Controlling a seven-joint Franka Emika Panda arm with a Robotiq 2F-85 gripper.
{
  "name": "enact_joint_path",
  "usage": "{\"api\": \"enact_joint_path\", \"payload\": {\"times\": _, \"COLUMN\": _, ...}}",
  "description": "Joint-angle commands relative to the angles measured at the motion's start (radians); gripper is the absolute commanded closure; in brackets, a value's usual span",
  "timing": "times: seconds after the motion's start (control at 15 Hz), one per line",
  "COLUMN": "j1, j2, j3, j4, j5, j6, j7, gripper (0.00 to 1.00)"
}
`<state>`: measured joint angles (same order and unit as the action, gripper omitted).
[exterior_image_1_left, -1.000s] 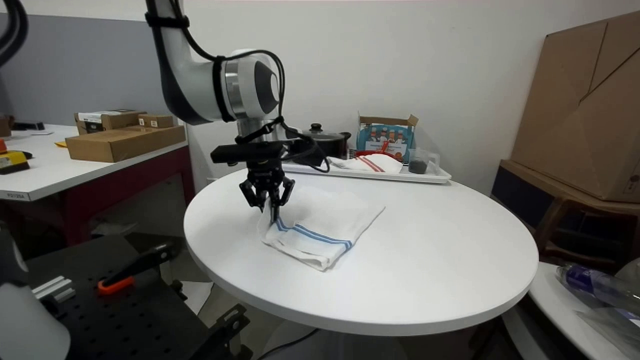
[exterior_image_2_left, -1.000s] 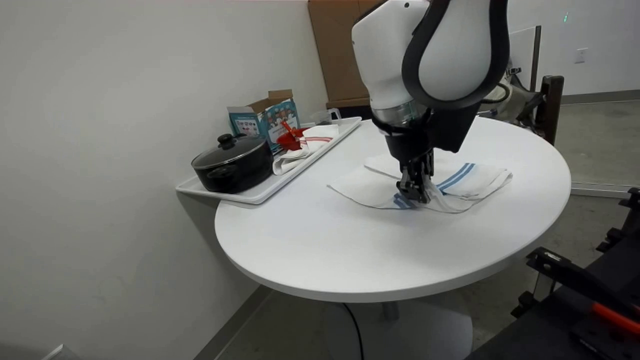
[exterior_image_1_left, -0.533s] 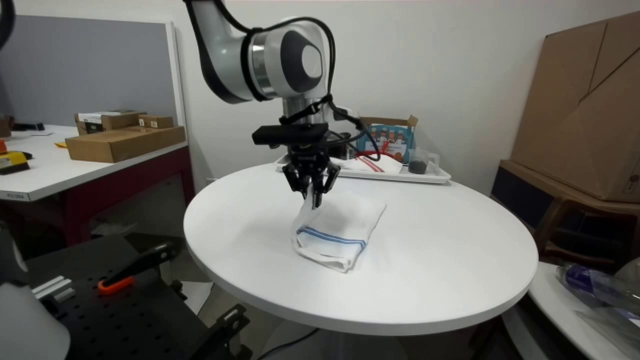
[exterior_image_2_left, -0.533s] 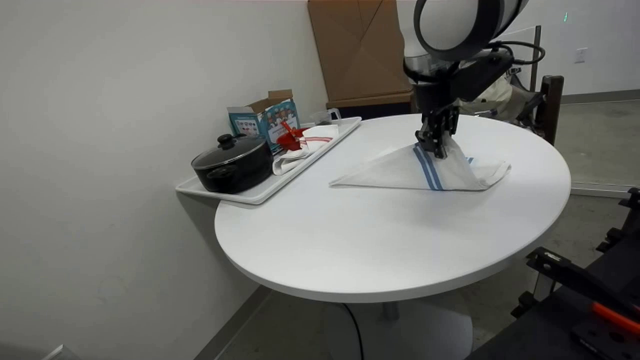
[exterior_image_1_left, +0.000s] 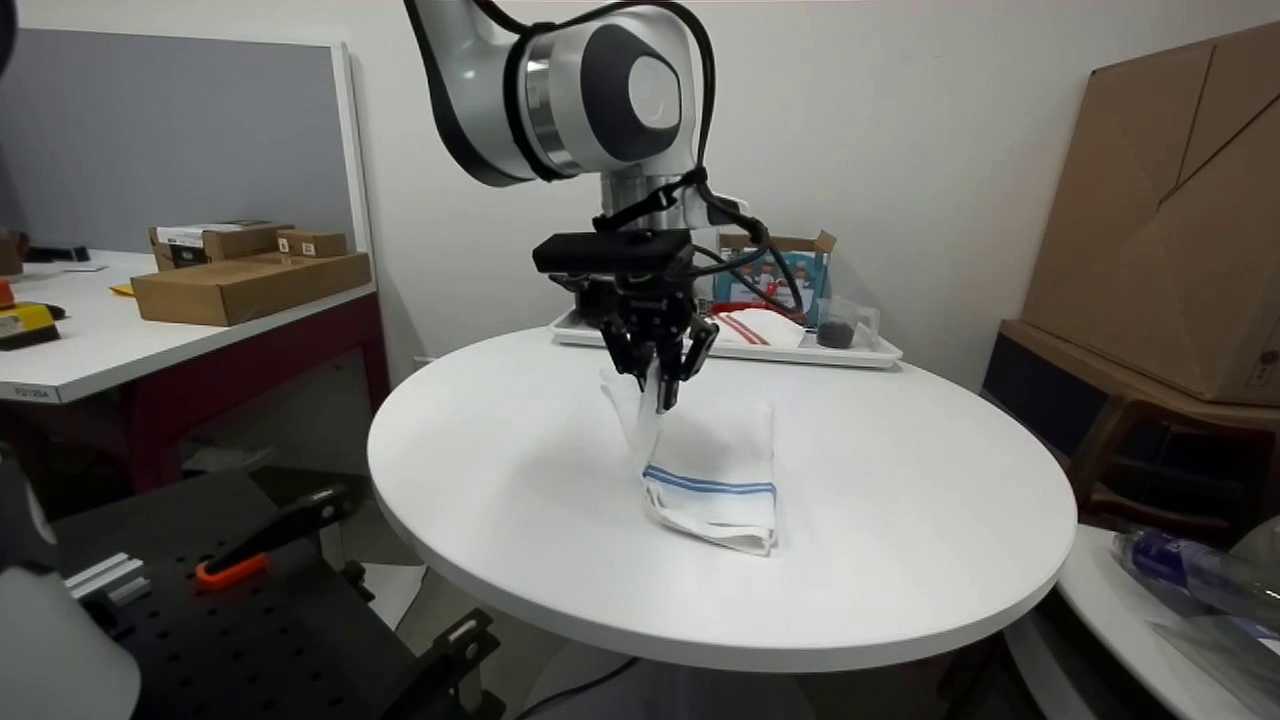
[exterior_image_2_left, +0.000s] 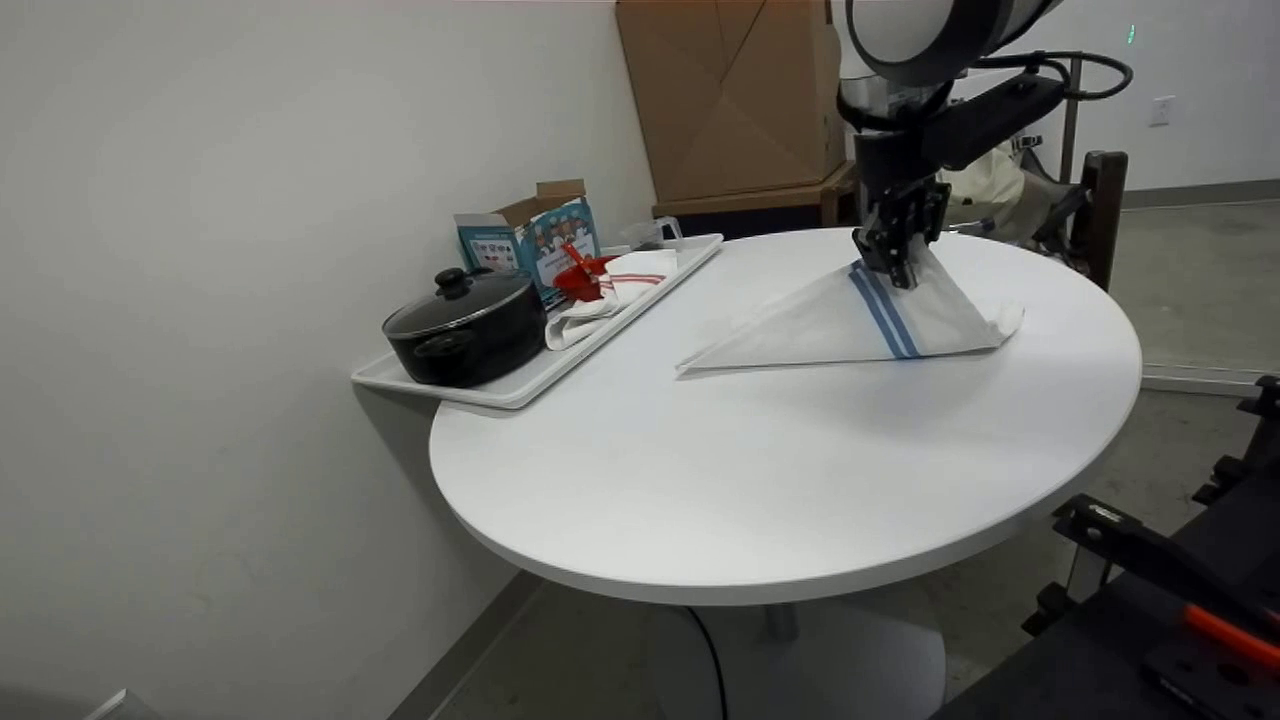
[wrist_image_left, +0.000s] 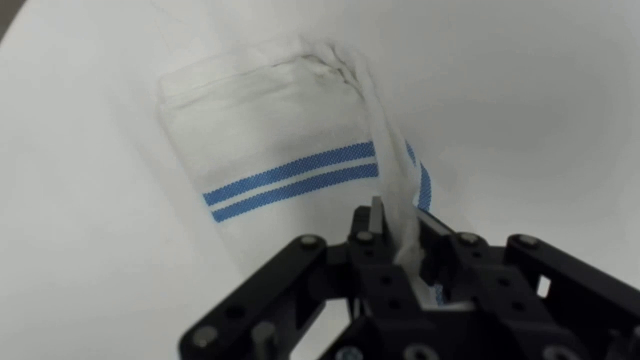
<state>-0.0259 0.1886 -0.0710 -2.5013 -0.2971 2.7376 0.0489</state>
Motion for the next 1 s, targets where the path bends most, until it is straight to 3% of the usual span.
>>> {"api": "enact_joint_path", "payload": {"times": 0.0, "j1": -0.035, "j2": -0.008, "j3": -0.015, "j4": 0.007, "j5": 0.079, "j6": -0.047, "j7": -0.043, "gripper": 0.94}}
{"api": "enact_joint_path", "payload": {"times": 0.4, "j1": -0.083, "j2": -0.001, "j3": -0.036, "j4": 0.044, "j5": 0.142, "j6": -0.116, "j7": -0.069, "gripper": 0.94}}
{"api": "enact_joint_path", "payload": {"times": 0.93, "j1": -0.070, "j2": -0.021, "j3": 0.016, "j4": 0.118, "j5": 0.196, "j6": -0.243, "j7": -0.189, "gripper": 0.94}}
